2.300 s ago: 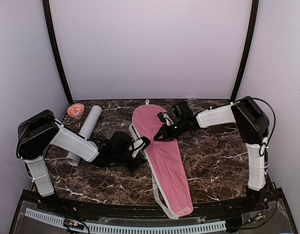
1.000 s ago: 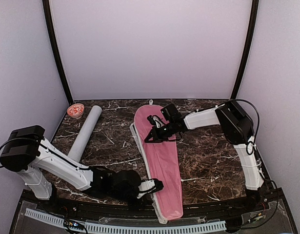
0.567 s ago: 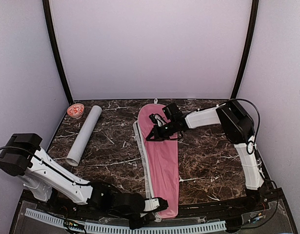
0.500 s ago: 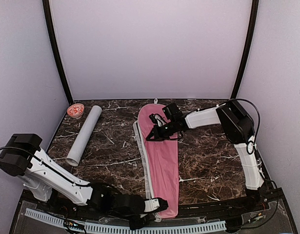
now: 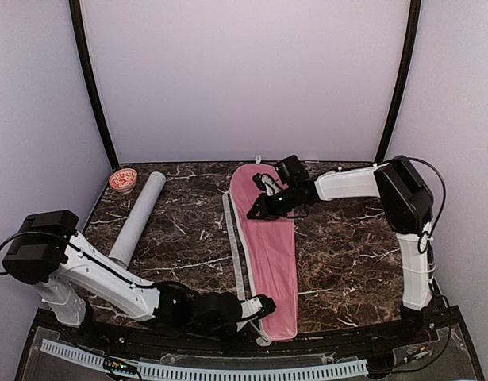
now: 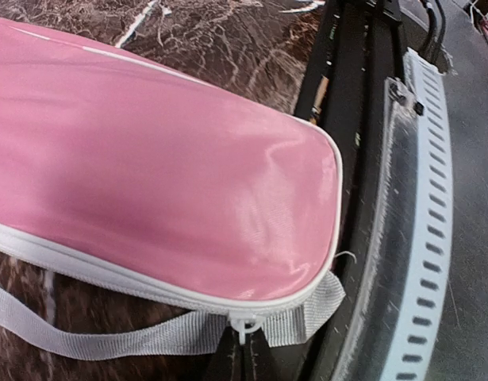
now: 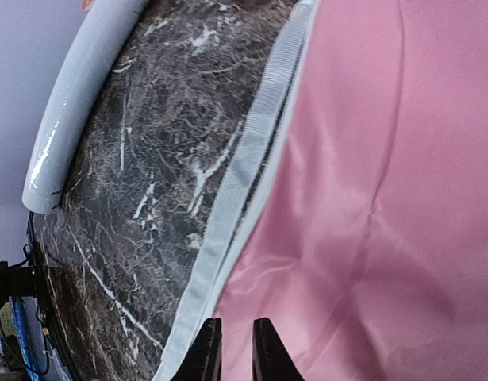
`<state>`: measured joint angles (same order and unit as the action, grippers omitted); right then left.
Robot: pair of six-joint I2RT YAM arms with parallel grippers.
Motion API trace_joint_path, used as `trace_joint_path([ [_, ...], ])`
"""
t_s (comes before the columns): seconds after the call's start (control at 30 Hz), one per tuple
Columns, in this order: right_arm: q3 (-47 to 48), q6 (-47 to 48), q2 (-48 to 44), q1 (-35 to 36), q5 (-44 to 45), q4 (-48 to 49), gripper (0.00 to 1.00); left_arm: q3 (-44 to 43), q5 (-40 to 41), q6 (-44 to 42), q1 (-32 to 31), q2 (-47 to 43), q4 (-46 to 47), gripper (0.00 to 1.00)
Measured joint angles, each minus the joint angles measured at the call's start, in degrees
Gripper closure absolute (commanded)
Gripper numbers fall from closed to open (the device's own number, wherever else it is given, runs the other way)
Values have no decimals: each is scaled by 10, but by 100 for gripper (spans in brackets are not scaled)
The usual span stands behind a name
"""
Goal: Pack up the badminton gear
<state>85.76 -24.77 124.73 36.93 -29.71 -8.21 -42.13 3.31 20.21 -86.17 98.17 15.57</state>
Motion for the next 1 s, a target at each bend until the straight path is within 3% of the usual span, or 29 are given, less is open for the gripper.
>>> trace_joint_path([
  [0.07, 3, 8, -29, -2, 10, -19, 79, -26, -5, -10, 16, 26, 3, 97],
  [0.27, 27, 42, -131, -3, 78, -80, 68, -119, -27, -48, 35, 104, 23, 50],
  [0.4, 32, 64, -160, 0, 140, -113, 66, -104, -33, -59, 40, 81, 38, 34],
  [0.67, 33, 82, -129, 48, 254, -177, 67, 20, 0, -31, 103, -131, 39, 31],
  [0.87, 56, 82, -85, 122, 307, -208, 68, 90, 84, 22, 178, -304, 3, 30],
  [1.0, 89, 81, -52, 156, 315, -221, 68, 110, 142, 56, 198, -369, -42, 29],
])
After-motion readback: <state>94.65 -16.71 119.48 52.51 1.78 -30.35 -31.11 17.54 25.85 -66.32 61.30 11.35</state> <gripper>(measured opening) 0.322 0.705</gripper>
